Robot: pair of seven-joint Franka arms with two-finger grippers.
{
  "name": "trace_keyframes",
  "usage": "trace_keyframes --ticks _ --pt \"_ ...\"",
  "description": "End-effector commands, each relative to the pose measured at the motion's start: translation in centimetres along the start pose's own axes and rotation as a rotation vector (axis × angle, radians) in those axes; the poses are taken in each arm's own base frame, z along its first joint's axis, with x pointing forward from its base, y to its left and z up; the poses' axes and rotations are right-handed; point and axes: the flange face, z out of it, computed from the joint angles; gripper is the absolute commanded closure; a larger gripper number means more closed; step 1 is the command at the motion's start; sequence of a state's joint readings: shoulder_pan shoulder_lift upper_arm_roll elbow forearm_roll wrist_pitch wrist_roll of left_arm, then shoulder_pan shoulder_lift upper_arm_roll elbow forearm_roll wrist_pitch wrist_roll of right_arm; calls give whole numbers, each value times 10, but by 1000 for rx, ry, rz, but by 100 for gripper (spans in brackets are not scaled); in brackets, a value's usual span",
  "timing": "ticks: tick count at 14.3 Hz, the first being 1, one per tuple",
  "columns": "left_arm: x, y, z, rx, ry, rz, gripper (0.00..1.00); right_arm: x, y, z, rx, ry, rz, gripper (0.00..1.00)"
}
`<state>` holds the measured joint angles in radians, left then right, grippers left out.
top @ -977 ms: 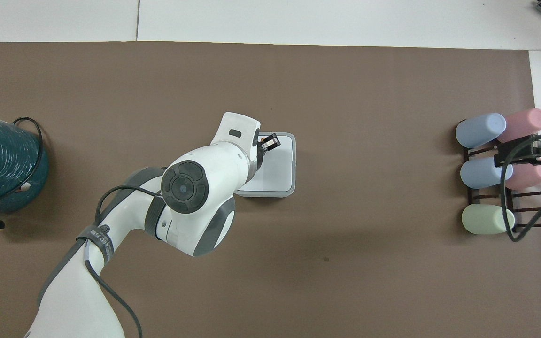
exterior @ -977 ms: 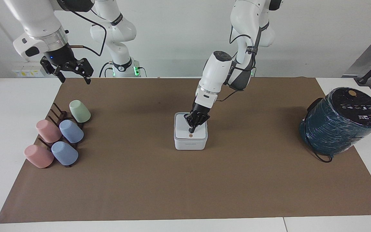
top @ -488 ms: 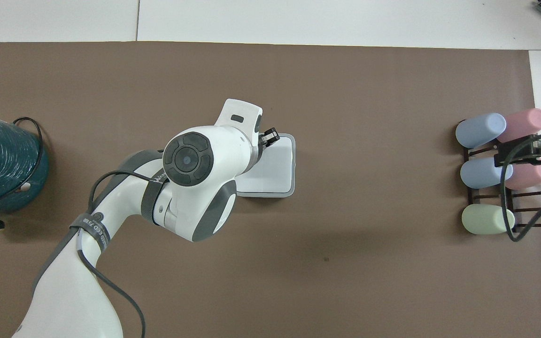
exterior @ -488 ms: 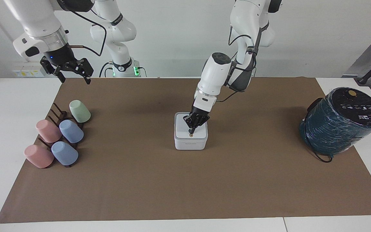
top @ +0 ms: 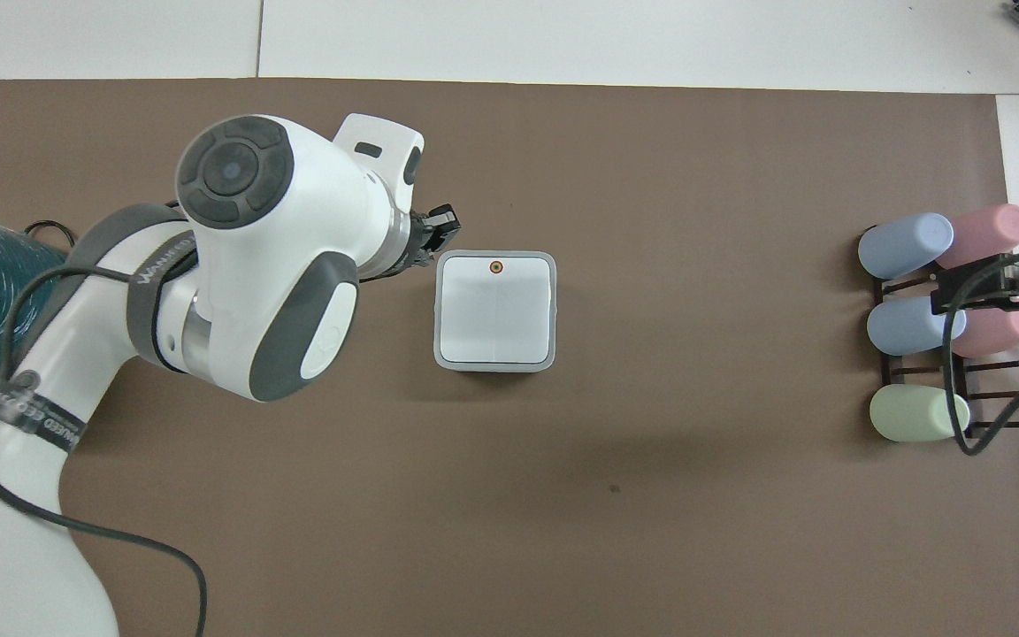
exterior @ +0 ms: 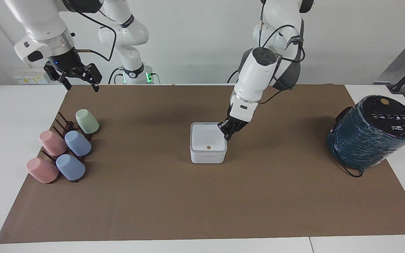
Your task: Close trash can lid
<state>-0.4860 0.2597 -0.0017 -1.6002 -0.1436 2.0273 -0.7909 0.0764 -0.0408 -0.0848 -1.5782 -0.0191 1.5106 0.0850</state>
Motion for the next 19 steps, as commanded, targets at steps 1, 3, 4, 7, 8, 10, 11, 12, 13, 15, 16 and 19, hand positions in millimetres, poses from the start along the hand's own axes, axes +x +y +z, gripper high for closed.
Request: trace_keyframes --ticks 1,3,4,7,8,10,11,12,13,15,16,19 --pt "19 -26 -24 54 -55 61 100 -5 -1 -4 18 -7 4 0" --pt "31 -51 -48 65 -68 119 100 -5 -1 -4 19 -7 5 0" --pt "37 -69 -64 75 -71 149 100 -5 0 -4 18 -7 7 0" --pt "46 -116 -110 114 -83 276 100 -5 -1 -4 18 -7 5 0" --pt "47 -133 -124 121 -98 317 100 -5 -1 -4 19 -7 5 0" --pt "47 -156 -142 142 -122 375 100 -5 0 -4 18 -7 7 0" --pt "46 -163 -149 172 -119 396 100 -5 0 -4 18 -7 7 0" --pt "43 -167 -152 197 -121 421 100 -5 -1 -4 18 -7 5 0" --pt "41 -172 -153 224 -133 439 100 -5 0 -4 19 -7 6 0" --pt "37 -179 -158 266 -138 478 100 -5 0 -4 19 -7 5 0" --pt "34 -182 -161 266 -137 499 100 -5 -1 -4 19 -7 5 0" --pt "35 -204 -169 265 -142 510 100 -5 -1 -4 19 -7 5 0"
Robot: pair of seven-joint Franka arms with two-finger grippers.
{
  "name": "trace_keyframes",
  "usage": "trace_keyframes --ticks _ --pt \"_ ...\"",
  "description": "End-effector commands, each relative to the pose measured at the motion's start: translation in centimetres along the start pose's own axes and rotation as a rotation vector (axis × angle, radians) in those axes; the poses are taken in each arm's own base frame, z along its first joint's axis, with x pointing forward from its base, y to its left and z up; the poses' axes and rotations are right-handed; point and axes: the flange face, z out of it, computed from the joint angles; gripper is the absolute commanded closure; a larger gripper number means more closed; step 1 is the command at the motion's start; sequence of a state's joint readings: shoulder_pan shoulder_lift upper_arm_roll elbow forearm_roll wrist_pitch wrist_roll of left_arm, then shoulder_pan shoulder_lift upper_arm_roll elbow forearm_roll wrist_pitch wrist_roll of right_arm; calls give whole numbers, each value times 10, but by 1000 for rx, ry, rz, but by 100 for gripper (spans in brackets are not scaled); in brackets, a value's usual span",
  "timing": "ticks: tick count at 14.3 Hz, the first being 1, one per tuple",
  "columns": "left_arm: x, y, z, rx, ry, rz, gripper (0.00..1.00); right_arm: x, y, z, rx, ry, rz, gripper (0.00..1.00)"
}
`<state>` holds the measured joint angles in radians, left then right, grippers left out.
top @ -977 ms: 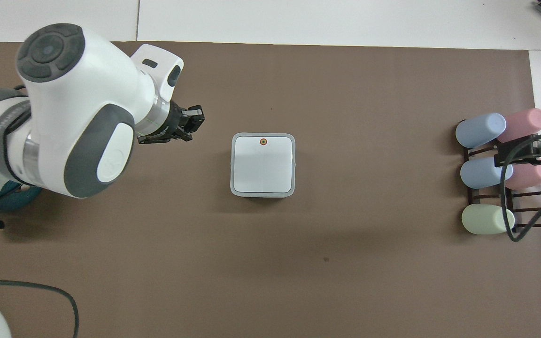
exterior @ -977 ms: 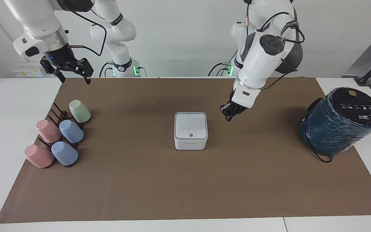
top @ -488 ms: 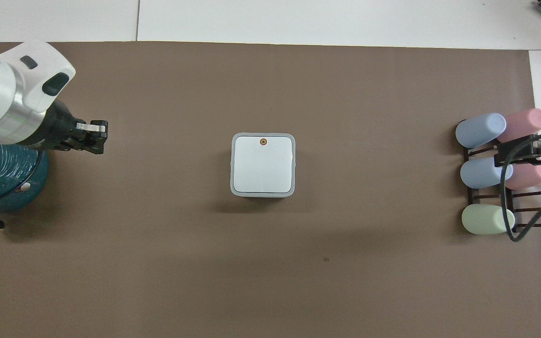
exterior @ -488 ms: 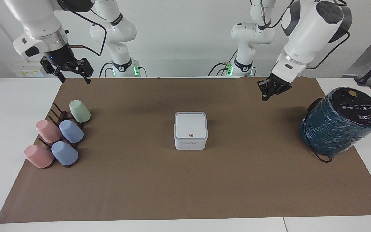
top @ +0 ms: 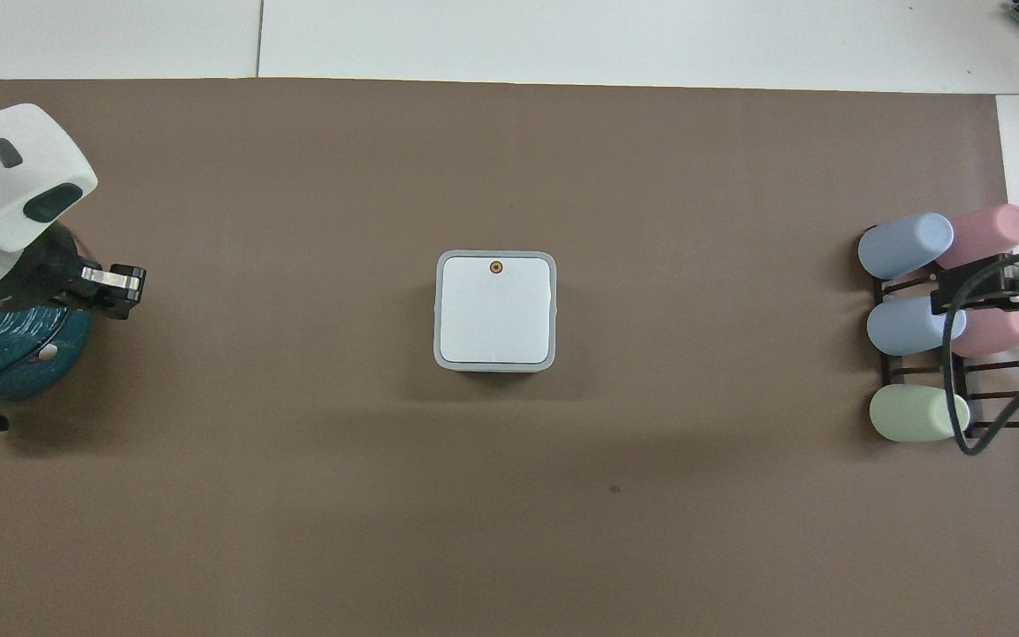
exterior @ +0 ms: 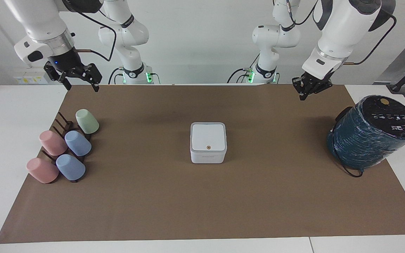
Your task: Close trash can lid
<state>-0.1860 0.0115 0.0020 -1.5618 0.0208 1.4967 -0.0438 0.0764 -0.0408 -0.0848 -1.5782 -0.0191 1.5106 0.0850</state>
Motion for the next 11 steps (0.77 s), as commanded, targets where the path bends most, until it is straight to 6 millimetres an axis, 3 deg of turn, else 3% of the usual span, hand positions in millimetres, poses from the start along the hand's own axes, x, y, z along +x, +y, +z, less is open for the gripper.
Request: trace_keyframes --ticks 1,5,7,9,10,11 --pt "-19 -22 -1 17 -5 10 100 -5 0 -4 18 -7 7 0" --pt "-21 -46 -4 13 2 24 100 -5 -1 -4 18 -7 5 0" --pt "-19 -37 -4 15 15 30 100 -5 0 -4 18 -7 7 0" --pt "-18 -27 -5 17 17 29 91 -5 -1 -4 19 -7 5 0" --pt "-18 -22 -5 16 19 21 78 -5 -1 -4 19 -7 5 0" --pt "-17 -20 -5 16 21 23 26 -5 0 -4 19 -7 6 0"
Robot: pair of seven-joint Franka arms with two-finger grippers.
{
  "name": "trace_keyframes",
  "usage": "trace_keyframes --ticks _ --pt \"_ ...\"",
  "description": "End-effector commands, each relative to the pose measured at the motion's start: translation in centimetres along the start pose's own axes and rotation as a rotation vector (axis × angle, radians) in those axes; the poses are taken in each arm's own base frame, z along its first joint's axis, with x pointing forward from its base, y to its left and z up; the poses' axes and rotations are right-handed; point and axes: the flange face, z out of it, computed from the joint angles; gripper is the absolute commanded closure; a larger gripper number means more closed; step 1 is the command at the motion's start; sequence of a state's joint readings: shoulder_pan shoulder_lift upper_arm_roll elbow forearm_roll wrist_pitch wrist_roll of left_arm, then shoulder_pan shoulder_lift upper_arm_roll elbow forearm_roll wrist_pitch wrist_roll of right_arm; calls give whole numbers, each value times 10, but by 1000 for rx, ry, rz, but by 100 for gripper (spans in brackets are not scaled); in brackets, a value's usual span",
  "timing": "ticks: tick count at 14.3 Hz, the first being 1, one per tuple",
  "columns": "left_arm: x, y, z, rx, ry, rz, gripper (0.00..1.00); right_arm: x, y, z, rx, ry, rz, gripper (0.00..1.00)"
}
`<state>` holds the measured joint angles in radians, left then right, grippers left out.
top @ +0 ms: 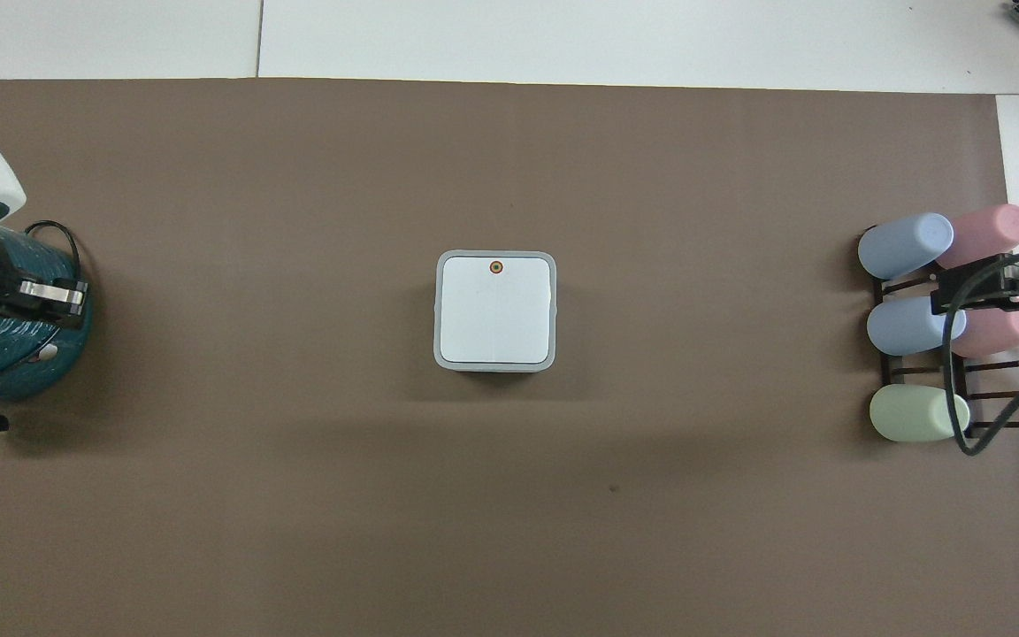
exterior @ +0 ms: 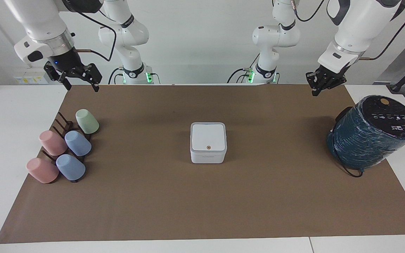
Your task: Close trash can lid
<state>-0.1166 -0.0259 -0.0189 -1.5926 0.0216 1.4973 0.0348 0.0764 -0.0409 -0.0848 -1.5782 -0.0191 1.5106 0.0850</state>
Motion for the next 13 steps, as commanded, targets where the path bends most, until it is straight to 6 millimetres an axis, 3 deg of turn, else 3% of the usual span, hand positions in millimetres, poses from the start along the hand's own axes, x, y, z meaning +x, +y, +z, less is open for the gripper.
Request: trace_keyframes --ticks 1,13 --pt "-6 8 -1 19 19 2 0 -5 0 -4 19 -7 7 0" --pt "11 5 -10 15 146 -4 0 -5 0 -4 19 -7 6 0"
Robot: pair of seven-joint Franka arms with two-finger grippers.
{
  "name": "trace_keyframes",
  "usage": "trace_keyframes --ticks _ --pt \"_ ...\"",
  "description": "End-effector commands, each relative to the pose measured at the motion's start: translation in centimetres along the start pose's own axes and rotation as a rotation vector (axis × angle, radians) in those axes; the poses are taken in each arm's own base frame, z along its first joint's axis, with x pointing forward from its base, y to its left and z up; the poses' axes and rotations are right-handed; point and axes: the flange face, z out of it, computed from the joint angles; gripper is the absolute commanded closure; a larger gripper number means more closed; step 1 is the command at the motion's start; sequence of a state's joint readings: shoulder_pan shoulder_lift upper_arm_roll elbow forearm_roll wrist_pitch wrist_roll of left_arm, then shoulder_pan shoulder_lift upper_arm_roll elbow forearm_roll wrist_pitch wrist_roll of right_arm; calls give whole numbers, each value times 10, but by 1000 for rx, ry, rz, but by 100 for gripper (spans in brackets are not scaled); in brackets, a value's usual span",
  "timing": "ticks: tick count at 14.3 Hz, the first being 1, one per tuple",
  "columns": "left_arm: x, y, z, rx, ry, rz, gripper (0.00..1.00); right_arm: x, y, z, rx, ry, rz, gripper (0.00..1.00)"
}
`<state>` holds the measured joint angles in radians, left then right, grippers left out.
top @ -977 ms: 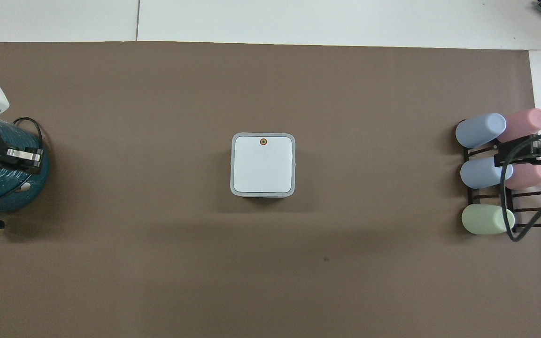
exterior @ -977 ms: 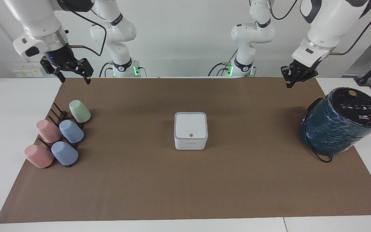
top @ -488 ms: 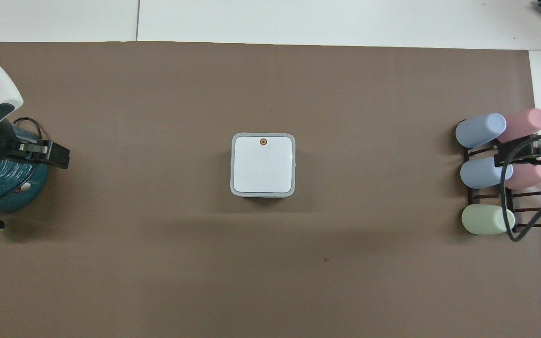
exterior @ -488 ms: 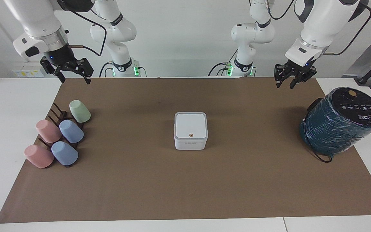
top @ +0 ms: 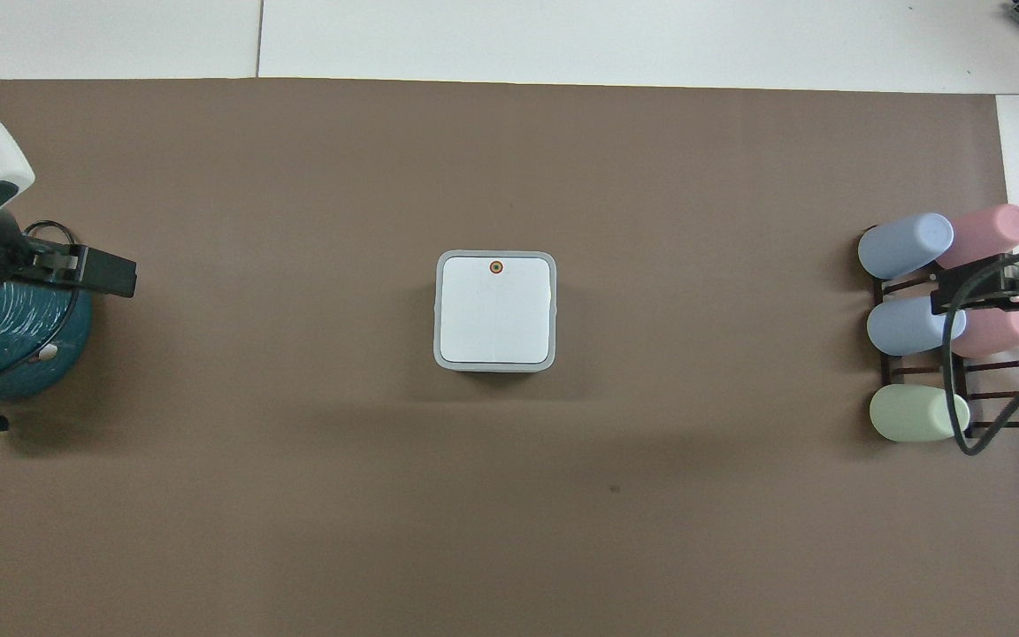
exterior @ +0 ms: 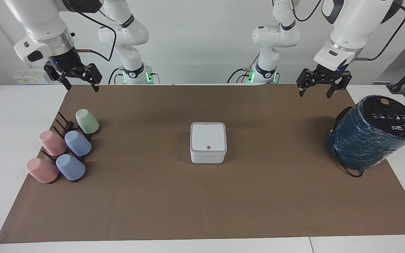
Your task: Close trash can lid
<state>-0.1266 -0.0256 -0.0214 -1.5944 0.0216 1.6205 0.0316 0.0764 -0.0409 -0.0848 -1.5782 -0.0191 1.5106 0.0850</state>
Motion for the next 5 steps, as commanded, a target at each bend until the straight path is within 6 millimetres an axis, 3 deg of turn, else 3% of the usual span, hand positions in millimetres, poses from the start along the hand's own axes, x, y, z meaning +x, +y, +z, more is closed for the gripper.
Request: trace_keyframes --ticks 1,5 --pt "-2 -2 1 11 23 -15 0 -5 -1 -4 18 -7 4 0" --pt "-2 -4 1 12 23 -13 0 -5 0 -4 19 -7 7 0"
